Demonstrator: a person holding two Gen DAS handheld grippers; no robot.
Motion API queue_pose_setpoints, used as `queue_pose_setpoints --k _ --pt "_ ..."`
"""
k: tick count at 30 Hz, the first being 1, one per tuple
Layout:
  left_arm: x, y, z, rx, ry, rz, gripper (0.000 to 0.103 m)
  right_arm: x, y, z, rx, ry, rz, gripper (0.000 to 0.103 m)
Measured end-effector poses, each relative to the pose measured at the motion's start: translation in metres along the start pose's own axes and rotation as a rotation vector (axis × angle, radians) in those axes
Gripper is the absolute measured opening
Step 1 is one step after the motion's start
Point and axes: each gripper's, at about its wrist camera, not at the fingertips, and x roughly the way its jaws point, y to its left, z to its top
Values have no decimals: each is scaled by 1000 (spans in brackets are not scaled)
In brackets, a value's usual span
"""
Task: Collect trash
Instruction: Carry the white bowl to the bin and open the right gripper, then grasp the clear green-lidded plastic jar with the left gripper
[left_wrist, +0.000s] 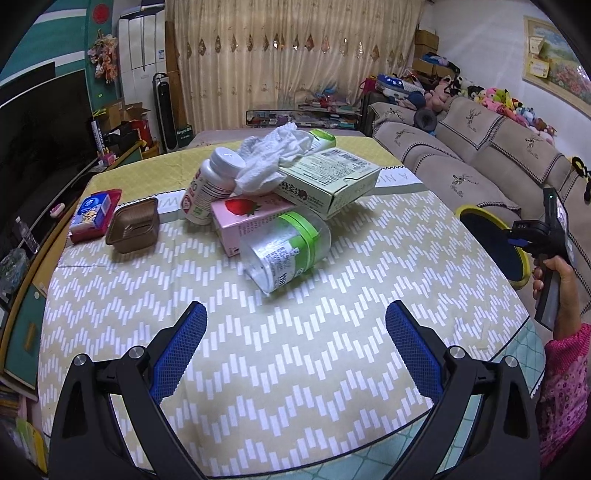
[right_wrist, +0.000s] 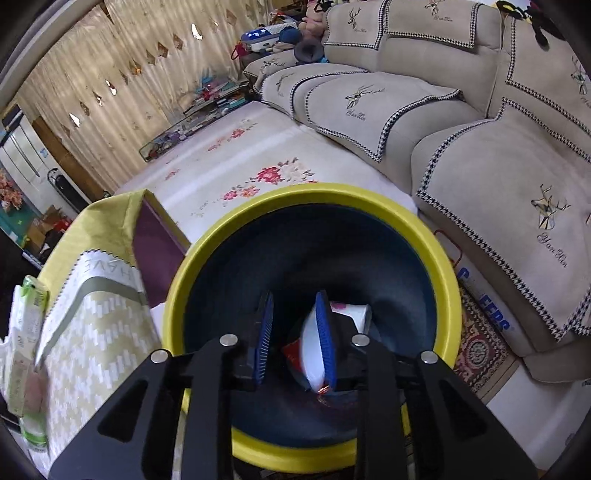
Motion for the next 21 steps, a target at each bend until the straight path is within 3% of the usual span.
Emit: queue_pose_setpoints --k 5,12,21 --pt "16 1 8 31 2 -19 96 -42 30 -18 -83 -87 81 43" --pt "40 15 24 68 12 -25 96 -64 61 -45 -133 -115 177 45" --pt "70 30 39 56 31 -100 96 -46 79 -56 -124 -72 185 45"
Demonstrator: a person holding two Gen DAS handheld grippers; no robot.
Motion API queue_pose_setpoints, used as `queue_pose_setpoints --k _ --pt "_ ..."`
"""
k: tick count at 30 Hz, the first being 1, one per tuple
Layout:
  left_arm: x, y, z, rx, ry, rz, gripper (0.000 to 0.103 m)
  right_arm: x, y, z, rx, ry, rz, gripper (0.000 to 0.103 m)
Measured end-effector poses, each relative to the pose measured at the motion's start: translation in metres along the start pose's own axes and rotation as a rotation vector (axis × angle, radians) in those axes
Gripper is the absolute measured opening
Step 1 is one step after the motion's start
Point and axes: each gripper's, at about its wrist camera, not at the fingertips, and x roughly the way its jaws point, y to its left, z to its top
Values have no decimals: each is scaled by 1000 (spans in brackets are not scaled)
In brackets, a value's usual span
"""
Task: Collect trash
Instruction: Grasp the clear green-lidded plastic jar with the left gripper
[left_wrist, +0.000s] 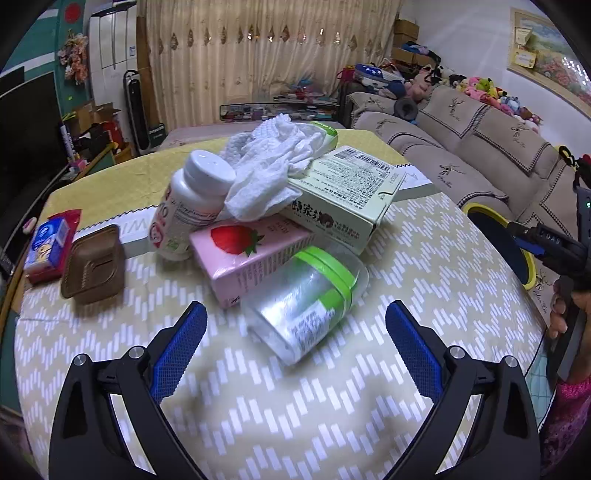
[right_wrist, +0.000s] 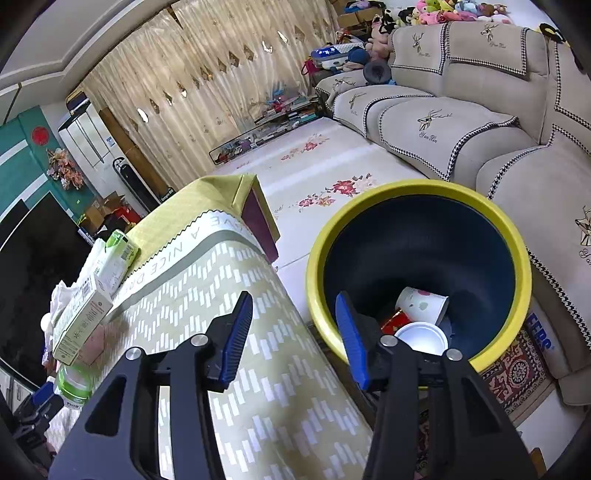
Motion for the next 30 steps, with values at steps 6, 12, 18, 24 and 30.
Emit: queue_pose_setpoints --k 6,12,18,24,30 --pt "10 -8 0 29 23 -57 96 5 2 -1 4 17 10 46" --pt "5 -28 -4 83 52 -111 91 8 2 -2 12 24 19 51" --pt "9 -30 -3 102 53 -61 87 8 1 -2 19 25 22 51" --pt "17 -33 1 160 31 6 87 10 1 -2 22 35 28 51" --pt "19 -30 10 162 6 -41 78 12 1 -2 23 43 33 51"
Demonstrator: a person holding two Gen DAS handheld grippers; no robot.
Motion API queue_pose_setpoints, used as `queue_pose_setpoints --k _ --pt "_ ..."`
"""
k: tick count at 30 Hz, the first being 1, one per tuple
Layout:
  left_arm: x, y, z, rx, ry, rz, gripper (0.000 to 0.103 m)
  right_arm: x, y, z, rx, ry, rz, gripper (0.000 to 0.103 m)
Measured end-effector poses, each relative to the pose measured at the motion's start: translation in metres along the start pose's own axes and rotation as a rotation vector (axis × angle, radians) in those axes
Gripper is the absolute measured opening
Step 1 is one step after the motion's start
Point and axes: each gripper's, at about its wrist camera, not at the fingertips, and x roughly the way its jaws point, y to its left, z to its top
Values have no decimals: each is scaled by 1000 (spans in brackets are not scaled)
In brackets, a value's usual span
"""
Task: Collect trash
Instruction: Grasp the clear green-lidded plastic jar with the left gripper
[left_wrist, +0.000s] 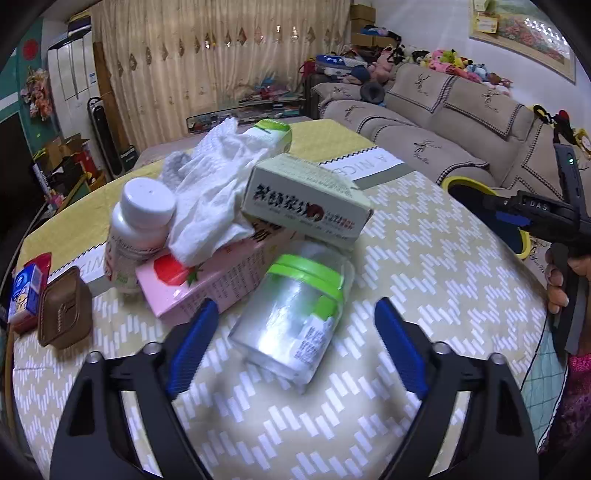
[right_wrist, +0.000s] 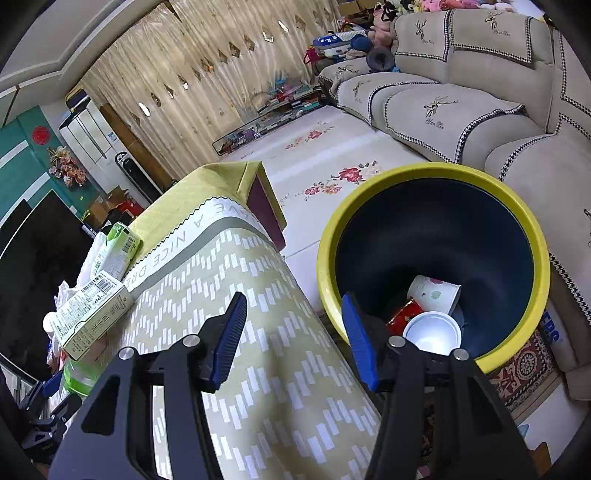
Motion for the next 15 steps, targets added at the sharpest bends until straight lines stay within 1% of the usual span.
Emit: queue_pose_setpoints --k 1,5,9,12,15 --pt "1 0 1 1 2 -2 73 0 0 0 0 0 0 51" --pt "3 -2 1 13 3 4 64 2 1 0 2 4 3 51" --pt "4 -3 -2 22 10 -15 63 3 1 -1 2 8 6 51" --pt "9 -4 -5 28 27 -5 63 3 1 -1 3 7 8 51" --pt "12 -3 -7 32 28 3 57 3 1 -1 4 9 8 51"
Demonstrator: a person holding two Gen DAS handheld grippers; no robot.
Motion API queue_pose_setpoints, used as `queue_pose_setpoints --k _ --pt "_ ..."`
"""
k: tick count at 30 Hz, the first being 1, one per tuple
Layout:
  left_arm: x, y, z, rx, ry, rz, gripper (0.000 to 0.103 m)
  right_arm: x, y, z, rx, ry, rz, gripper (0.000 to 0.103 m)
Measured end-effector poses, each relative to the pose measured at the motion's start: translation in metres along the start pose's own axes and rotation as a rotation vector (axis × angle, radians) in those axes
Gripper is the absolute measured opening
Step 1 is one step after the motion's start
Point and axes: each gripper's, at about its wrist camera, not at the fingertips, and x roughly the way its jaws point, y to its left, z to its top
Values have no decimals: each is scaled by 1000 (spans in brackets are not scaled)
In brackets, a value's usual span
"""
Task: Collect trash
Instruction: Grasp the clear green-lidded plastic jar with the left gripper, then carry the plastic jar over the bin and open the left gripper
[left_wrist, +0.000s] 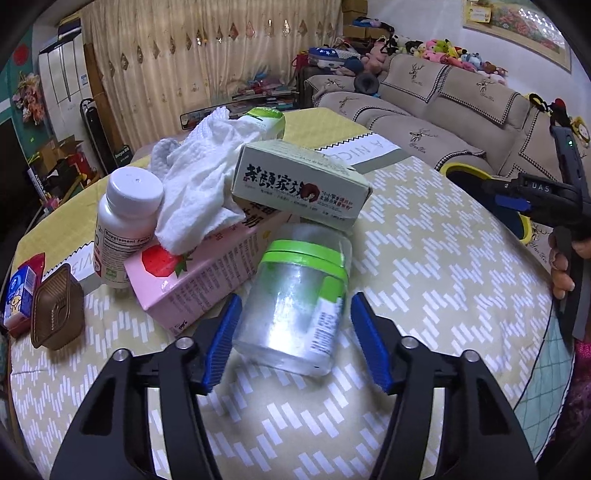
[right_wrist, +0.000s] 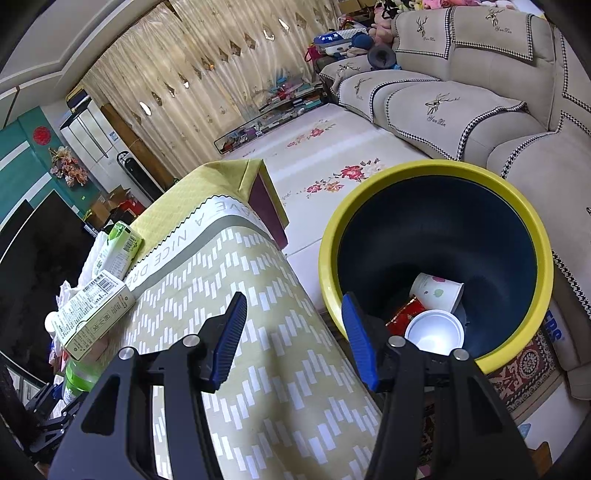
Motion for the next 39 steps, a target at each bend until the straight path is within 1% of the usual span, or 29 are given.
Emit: queue_pose_setpoints --k 5,9,12,16,20,25,30,33,39 --pt "-4 -4 -3 4 -2 6 56 0 0 0 5 2 8 51" --pt "-23 -17 -9 12 -25 -4 54 -2 -1 1 8 -2 13 51" --pt "-41 -27 -10 13 -43 -17 52 -8 1 0 -9 -23 3 51" --pt "-60 -44 -6 46 -66 -35 52 -21 -2 1 -10 -51 9 51" --pt "-64 -59 1 84 -73 -24 52 -31 -9 3 -4 -66 13 51" --pt "-63 -68 8 68 -66 -44 52 -40 -15 4 2 -75 24 51" --pt "-67 -87 27 118 -92 -73 52 -57 -25 7 4 -108 19 51" --pt "-64 -103 42 152 -99 -109 52 -70 -35 9 2 -137 -11 51" --pt "-39 -157 81 248 -96 -200 52 -92 -70 12 31 -176 -93 51"
